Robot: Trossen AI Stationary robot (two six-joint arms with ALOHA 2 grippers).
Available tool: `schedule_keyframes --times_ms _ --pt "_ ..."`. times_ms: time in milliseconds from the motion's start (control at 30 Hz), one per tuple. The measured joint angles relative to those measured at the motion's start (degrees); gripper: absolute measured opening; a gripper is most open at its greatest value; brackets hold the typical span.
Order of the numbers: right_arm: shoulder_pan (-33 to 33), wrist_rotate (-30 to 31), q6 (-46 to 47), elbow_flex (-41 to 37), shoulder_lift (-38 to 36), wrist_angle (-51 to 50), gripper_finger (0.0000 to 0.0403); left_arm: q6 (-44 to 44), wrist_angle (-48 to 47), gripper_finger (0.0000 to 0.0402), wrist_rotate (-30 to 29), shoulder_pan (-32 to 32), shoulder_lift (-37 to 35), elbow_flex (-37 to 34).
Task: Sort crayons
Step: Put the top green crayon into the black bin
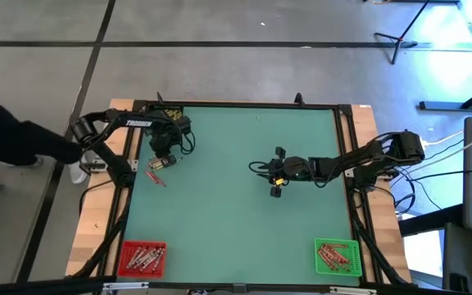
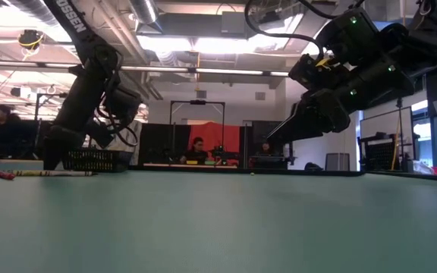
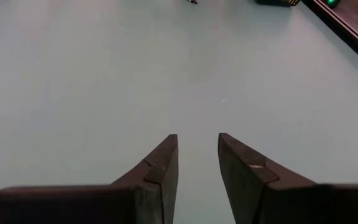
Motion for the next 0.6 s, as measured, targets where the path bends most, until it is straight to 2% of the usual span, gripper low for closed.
schedule_keyframes --times_ms 133,267,500,600 --pt "0.0 0.0 0.0 0.0 -0.01 0.0 0.0111 -0.04 -0.1 0.0007 -0.87 -0.01 -0.17 0.02" --pt "0.0 0.0 0.0 0.0 0.0 0.0 0.0111 0.04 -0.93 0.0013 -1.9 -1.27 -1.85 1.1" --pt "0.0 0.02 0.0 0.0 0.0 0.03 0.0111 0.42 -1.52 0.0015 -2.65 -3.11 -11.33 7.57" --pt "-0.02 0.02 -0.02 0.0 0.0 0.07 0.0111 0.88 0.37 0.0016 -5.03 -2.82 -15.07 9.54"
